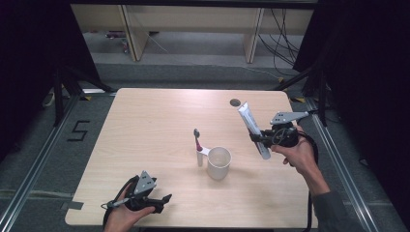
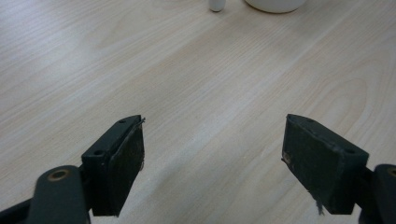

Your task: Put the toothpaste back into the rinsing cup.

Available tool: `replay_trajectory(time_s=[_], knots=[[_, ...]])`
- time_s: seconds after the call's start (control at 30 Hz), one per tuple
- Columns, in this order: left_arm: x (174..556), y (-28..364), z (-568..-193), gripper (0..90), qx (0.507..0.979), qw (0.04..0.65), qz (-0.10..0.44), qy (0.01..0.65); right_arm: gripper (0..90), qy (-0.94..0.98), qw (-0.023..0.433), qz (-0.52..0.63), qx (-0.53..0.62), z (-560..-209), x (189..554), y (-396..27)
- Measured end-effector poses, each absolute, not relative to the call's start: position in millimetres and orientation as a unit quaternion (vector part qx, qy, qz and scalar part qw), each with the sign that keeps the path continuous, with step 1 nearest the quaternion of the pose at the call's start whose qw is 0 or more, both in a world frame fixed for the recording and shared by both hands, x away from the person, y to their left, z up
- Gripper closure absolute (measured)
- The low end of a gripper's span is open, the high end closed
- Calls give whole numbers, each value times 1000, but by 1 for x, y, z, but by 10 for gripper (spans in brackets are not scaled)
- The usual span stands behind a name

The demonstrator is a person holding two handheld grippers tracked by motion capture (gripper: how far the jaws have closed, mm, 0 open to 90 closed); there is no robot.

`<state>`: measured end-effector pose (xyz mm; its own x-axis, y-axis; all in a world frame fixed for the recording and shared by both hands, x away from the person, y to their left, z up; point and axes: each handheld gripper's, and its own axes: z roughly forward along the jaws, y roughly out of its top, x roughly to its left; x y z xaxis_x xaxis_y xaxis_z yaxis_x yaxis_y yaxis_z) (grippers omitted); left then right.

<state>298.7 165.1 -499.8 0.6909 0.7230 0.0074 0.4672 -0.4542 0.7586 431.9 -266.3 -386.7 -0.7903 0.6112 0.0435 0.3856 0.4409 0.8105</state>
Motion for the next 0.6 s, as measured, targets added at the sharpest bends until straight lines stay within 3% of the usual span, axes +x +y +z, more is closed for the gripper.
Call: replay_trajectory(time_s=[0.23, 0.27, 0.6], knots=[[299, 166, -499, 206, 837, 383, 167, 353, 772, 819, 119, 476, 297, -382, 429, -248], [299, 166, -499, 206, 835, 386, 166, 355, 771, 817, 135, 483, 285, -382, 430, -246], [299, 167, -499, 207, 836, 384, 167, 354, 771, 793, 107, 533, 276, -377, 421, -222]])
